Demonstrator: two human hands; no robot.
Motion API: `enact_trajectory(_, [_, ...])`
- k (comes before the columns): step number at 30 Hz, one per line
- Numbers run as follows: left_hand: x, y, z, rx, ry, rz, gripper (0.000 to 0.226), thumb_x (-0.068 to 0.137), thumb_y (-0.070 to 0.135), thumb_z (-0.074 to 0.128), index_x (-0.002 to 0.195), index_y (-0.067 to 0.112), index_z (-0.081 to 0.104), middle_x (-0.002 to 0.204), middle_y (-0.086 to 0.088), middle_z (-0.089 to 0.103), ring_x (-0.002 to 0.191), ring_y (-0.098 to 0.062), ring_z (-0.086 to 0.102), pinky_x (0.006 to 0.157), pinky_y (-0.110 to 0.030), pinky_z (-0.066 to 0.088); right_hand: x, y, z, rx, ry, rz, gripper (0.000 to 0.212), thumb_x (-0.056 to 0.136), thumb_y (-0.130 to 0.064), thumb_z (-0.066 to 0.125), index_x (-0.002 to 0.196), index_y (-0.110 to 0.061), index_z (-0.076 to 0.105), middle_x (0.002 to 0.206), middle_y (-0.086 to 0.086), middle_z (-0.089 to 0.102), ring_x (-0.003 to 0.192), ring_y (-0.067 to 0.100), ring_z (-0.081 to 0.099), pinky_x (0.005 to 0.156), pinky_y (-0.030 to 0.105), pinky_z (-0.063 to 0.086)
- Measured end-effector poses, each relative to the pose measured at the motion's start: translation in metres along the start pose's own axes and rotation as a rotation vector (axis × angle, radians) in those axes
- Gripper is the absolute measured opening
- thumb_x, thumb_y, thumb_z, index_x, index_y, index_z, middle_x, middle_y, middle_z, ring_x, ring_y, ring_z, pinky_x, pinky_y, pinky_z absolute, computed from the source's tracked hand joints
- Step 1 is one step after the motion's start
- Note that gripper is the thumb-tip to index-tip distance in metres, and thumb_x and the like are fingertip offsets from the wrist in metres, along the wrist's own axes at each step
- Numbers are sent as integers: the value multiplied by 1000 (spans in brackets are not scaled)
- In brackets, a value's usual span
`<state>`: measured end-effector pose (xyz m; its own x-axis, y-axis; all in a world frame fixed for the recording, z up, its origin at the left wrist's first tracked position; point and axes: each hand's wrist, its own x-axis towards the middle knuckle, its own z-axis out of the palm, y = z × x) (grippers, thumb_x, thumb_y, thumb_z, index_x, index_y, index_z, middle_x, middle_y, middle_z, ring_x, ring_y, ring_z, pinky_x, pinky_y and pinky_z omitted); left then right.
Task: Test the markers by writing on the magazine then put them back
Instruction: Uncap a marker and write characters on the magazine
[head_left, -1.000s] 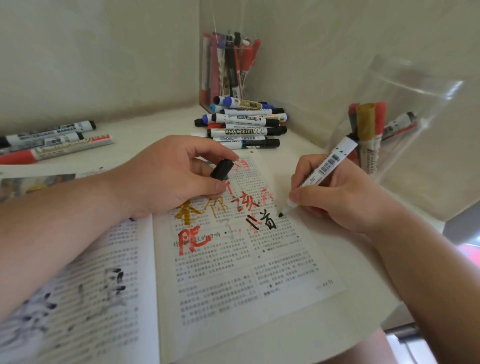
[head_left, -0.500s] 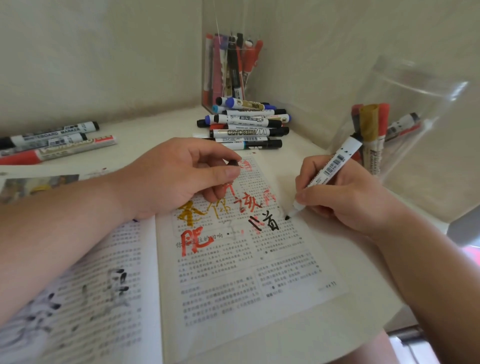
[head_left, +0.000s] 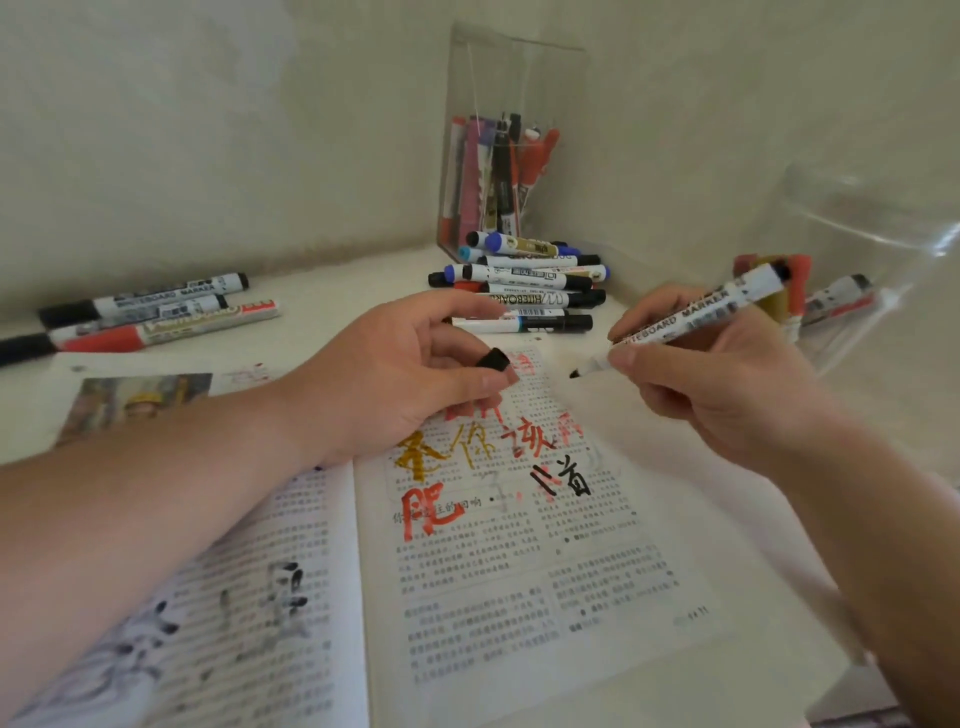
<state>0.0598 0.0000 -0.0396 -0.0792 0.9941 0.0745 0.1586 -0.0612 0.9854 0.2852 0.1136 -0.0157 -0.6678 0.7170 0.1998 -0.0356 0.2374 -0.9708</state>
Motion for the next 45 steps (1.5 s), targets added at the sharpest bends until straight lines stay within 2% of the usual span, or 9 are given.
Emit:
enact_trajectory(8, [0,0,1,66,23,0,16,95,6,64,107,14,58,105,5,78,104,-8,71,103,-35,51,56,-47,46,-193,-76,-93,17,78,-15,70,70,-4,60,54,9,46,49,19,36,45,26,23])
enact_trajectory(14, [3,-3,-1,47,-12,-4,17,100,4,57,111,16,52,106,5,78,103,-5,71,97,-28,51,58,-12,53,-140,-80,-143,12,79,-7,67,68,-12,65,50,-4,50,46,9,42,45,17,34])
enact_trajectory(17, [3,-4,-2,50,-29,7,30,99,2,58,123,17,49,110,2,77,110,-10,70,103,-38,51,54,-6,55,-111,-117,-99,17,91,8,64,80,-4,62,51,-6,57,43,4,52,45,12,41])
enact_trajectory(21, [3,-6,-3,83,-24,25,41,93,3,68,125,22,51,107,0,78,105,-17,73,99,-49,53,51,4,61,-283,-169,-196,22,83,-13,74,100,-4,63,84,20,70,71,33,69,62,42,58])
enact_trajectory(22, [4,-5,-3,113,-5,24,44,92,3,69,126,24,52,104,1,78,101,-16,74,98,-48,54,51,4,62,-336,-185,-210,18,83,-18,72,97,-8,66,84,19,70,73,34,68,67,46,59])
enact_trajectory(28, [3,-2,-2,198,73,28,54,87,4,76,128,27,51,95,8,78,91,-6,74,90,-33,56,48,4,67,-322,-82,-326,16,95,-22,68,81,-28,62,58,-19,58,51,-2,54,52,8,40])
enact_trajectory(33, [4,-4,-3,278,158,63,55,75,2,85,114,30,58,96,4,76,87,-8,74,86,-35,60,45,2,73,-615,-48,-356,38,94,-20,71,67,-38,51,56,-25,52,53,-1,49,52,7,34])
enact_trajectory(38, [3,-2,-3,369,163,71,47,73,5,86,94,35,57,88,9,74,80,-2,72,74,-20,57,46,-3,75,-712,-31,-305,12,93,-31,69,86,-22,70,69,-9,64,62,6,56,56,19,44])
enact_trajectory(45, [1,-1,-1,303,193,76,45,79,5,82,111,29,60,86,10,70,78,-3,70,78,-23,58,47,7,73,-512,111,-195,18,91,-32,71,75,-27,65,62,-5,64,53,7,53,51,24,43])
